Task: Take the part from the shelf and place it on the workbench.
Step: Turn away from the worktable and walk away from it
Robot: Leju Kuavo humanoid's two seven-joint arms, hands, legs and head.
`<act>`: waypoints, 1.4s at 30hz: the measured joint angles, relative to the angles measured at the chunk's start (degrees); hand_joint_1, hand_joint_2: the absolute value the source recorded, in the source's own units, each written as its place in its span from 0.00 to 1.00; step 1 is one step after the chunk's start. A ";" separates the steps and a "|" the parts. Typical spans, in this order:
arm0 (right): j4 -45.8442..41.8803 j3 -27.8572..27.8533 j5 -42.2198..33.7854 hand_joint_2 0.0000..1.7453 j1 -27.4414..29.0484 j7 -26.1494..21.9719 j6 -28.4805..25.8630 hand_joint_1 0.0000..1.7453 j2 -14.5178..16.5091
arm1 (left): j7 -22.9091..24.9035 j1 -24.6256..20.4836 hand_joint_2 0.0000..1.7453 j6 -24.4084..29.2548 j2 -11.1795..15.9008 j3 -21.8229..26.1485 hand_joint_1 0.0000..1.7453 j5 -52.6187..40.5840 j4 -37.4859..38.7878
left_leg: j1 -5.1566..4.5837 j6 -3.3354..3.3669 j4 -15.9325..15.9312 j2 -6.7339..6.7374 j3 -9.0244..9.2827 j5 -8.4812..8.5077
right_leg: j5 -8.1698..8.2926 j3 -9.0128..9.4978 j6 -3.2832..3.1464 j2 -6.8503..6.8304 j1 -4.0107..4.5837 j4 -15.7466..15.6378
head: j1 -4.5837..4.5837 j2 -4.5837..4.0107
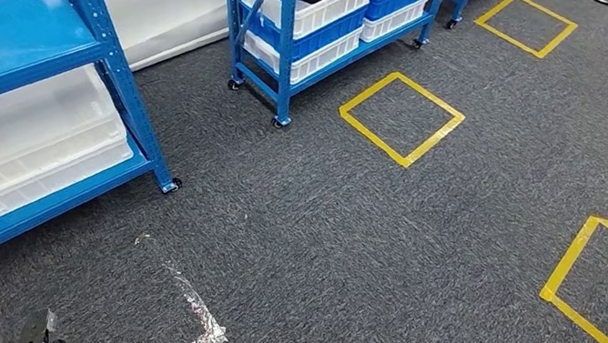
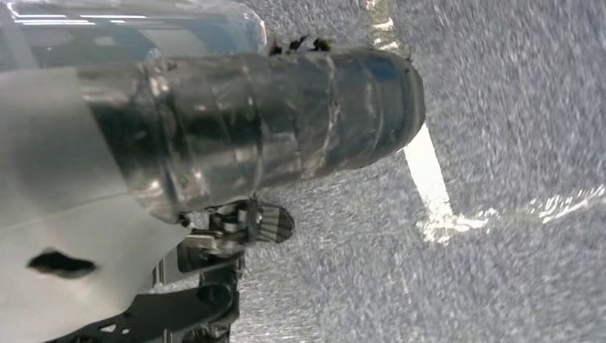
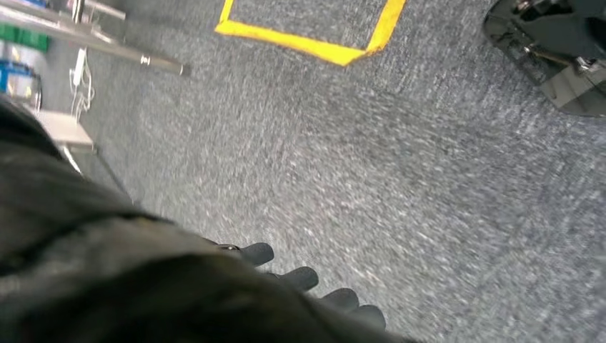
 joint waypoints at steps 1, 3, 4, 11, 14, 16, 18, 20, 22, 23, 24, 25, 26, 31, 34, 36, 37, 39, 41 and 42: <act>-0.01 0.01 0.01 0.00 -0.05 -0.01 0.00 0.00 0.01 | 0.00 -0.13 0.00 0.01 0.01 0.00 0.00 -0.02 0.00 | -0.32 0.44 -3.47 0.99 1.83 1.05 | -0.21 0.31 0.15 -0.64 0.13 -0.10 | 0.00 0.00; -0.01 0.01 0.07 0.00 -0.14 -0.01 0.02 0.00 0.01 | 0.02 -0.36 0.00 0.08 0.01 0.00 0.00 -0.11 0.00 | -0.87 1.05 -6.05 1.84 3.18 1.15 | -0.46 0.78 0.65 -1.76 0.27 -0.52 | 0.00 0.00; -0.01 0.02 0.15 0.00 -0.17 -0.02 0.05 0.00 0.01 | 0.04 -0.40 0.00 0.17 0.03 0.01 0.00 -0.16 0.00 | -0.91 1.20 -6.35 1.23 3.30 1.26 | -0.54 1.04 0.94 -2.32 0.30 -0.77 | 0.00 0.00; -0.06 0.22 1.02 0.00 -0.26 -0.01 0.17 0.00 -0.01 | 0.38 -0.44 0.50 1.22 -0.09 0.00 0.00 -0.38 0.00 | 0.02 2.41 -8.10 -3.09 4.66 1.83 | -6.90 -5.91 2.24 4.02 0.06 13.10 | 0.09 0.00; -0.02 0.66 1.20 0.00 -0.03 0.01 0.29 0.00 -0.10 | 0.57 -0.40 1.00 1.92 -0.14 0.00 0.00 -0.69 0.00 | 0.22 2.14 -7.55 -5.71 4.69 1.54 | -2.68 -6.13 2.62 4.64 -0.34 10.43 | 0.09 0.01; -0.01 0.95 1.63 0.00 -0.08 0.00 0.58 0.00 -0.20 | 0.82 -0.44 1.00 2.21 -0.15 0.00 0.00 -0.93 0.01 | 0.36 1.54 -6.59 -7.28 4.34 1.10 | 0.78 -3.26 2.86 7.20 -0.95 3.22 | 0.09 0.00; -0.02 1.18 2.05 0.00 -0.22 -0.01 0.91 0.00 -0.22 | 1.05 -0.50 1.00 2.41 -0.18 0.00 0.00 -1.04 0.01 | 0.38 0.85 -6.04 -8.52 3.71 0.90 | 1.36 -1.95 2.63 8.82 -1.12 0.24 | 0.08 0.01; -0.04 1.51 2.19 0.00 -0.29 -0.01 1.03 0.00 -0.19 | 1.16 -0.49 1.00 2.54 -0.15 0.00 0.00 -1.08 0.01 | 0.47 0.23 -6.17 -9.67 3.30 1.08 | 1.34 -1.81 1.89 7.63 -0.96 0.13 | 0.07 0.01; -0.07 1.87 2.31 0.00 -0.36 -0.01 1.02 0.00 -0.17 | 1.23 -0.46 1.00 2.61 -0.03 0.00 0.00 -1.09 0.01 | 0.38 -0.28 -4.96 -8.08 2.59 0.38 | 1.45 -1.42 1.11 6.28 -1.02 -0.24 | -0.01 0.00; -0.08 2.01 2.52 0.00 -0.42 -0.02 1.03 0.00 -0.18 | 1.26 -0.50 1.00 2.60 0.02 0.00 0.00 -1.10 0.01 | 0.34 -0.51 -2.80 -6.28 1.50 -0.80 | 1.46 -1.20 0.75 5.53 -1.02 -0.44 | -0.07 0.00; -0.08 2.21 2.83 0.00 -0.47 -0.02 1.07 0.00 -0.23 | 1.29 -0.54 1.00 2.58 -0.03 0.00 0.00 -1.11 0.00 | 0.34 -0.72 0.52 -4.21 -0.10 -2.44 | 1.37 -1.01 0.49 4.82 -0.84 -0.53 | -0.14 -0.01; -0.08 2.48 3.23 0.00 -0.49 -0.04 1.15 0.00 -0.27 | 1.32 -0.59 1.00 2.55 -0.09 0.00 0.00 -1.14 0.00 | 0.45 -0.92 4.41 -2.83 -2.11 -4.15 | 1.24 -0.88 0.26 4.04 -0.65 -0.56 | -0.19 -0.01; -0.07 2.85 3.71 0.00 -0.48 -0.09 1.30 0.00 -0.31 | 1.37 -0.58 1.00 2.51 -0.14 0.00 0.00 -1.16 0.00 | 0.59 -1.05 7.83 -2.18 -3.91 -5.33 | 1.11 -0.79 0.15 3.26 -0.48 -0.55 | -0.19 -0.01; -0.07 4.78 4.96 0.00 -0.59 -0.19 1.92 0.00 -0.39 | 1.57 -0.63 1.00 2.40 -0.20 0.00 0.00 -1.20 0.00 | 0.19 -0.07 -1.45 0.29 1.09 0.35 | 0.02 0.39 0.40 -0.17 -0.10 -0.58 | -0.19 -0.01; -0.08 5.58 4.51 0.00 -0.89 -0.09 1.88 0.00 -0.45 | 1.71 -0.88 1.00 2.44 -0.15 0.00 0.00 -1.21 0.00 | -0.65 0.88 -6.02 1.27 3.64 1.04 | -0.39 0.99 1.20 -1.26 0.06 -0.96 | -0.11 0.00; -0.10 5.86 3.63 0.50 -1.05 0.23 1.82 0.00 -0.46 | 1.92 -0.79 1.00 2.56 -0.07 0.00 0.00 -1.20 0.00 | -0.59 1.37 -6.77 0.49 4.01 1.19 | -0.62 1.44 1.75 -1.45 0.06 -1.20 | -0.07 0.01; -0.12 5.92 3.17 0.75 -1.07 0.45 1.80 0.00 -0.48 | 2.02 -0.76 0.75 2.61 -0.06 0.00 0.00 -1.21 0.00 | -0.34 1.63 -7.29 0.21 4.46 1.27 | -1.12 1.31 1.96 -0.60 0.07 -0.61 | -0.05 0.00; -0.14 6.02 2.52 0.50 -1.07 0.82 1.81 0.00 -0.52 | 2.17 -0.86 0.25 2.61 -0.12 0.00 0.00 -1.22 0.00 | 0.09 2.09 -8.12 -0.28 5.28 1.37 | -3.43 -0.98 2.19 2.23 0.04 4.00 | 0.05 0.00; -0.14 6.09 2.06 0.00 -0.99 1.01 1.81 0.00 -0.53 | 2.25 -1.03 0.00 2.56 -0.17 0.00 0.00 -1.19 0.00 | 0.04 2.47 -8.16 -0.78 5.46 1.17 | -6.06 -5.37 2.30 3.97 0.07 11.40 | 0.10 0.00; -0.13 6.10 1.91 0.00 -0.87 1.03 1.80 0.00 -0.54 | 2.30 -1.04 0.00 2.53 -0.20 -0.01 0.00 -1.15 0.00 | 0.03 2.57 -8.08 -1.16 5.50 1.04 | -6.31 -7.15 2.41 4.18 0.03 13.83 | 0.10 0.01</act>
